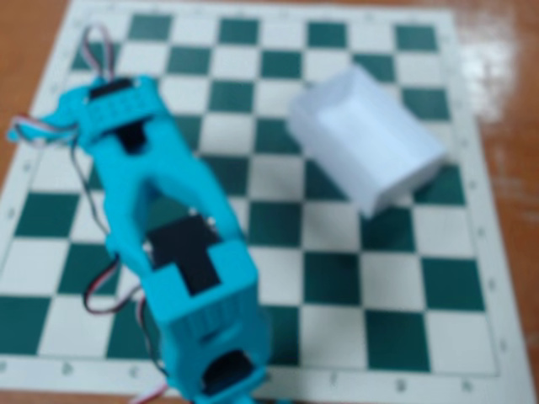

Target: Grab the toy horse and put it in the box.

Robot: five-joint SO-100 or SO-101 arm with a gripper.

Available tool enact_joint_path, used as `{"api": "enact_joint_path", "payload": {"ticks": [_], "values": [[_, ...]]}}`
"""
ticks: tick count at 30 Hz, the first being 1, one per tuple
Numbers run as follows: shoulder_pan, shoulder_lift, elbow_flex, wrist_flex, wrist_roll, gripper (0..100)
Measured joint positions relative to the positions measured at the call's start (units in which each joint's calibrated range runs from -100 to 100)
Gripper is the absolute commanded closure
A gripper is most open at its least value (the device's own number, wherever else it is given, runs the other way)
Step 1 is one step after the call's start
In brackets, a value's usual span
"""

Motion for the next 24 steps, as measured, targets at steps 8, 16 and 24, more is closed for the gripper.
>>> {"api": "enact_joint_path", "payload": {"ticks": [8,16,24], "values": [[-1.79,-2.89,7.8,-5.52,-1.51,39],[-1.79,-6.47,11.24,-2.89,-3.8,39],[-0.6,-8.6,11.24,4.82,-8.64,39]]}}
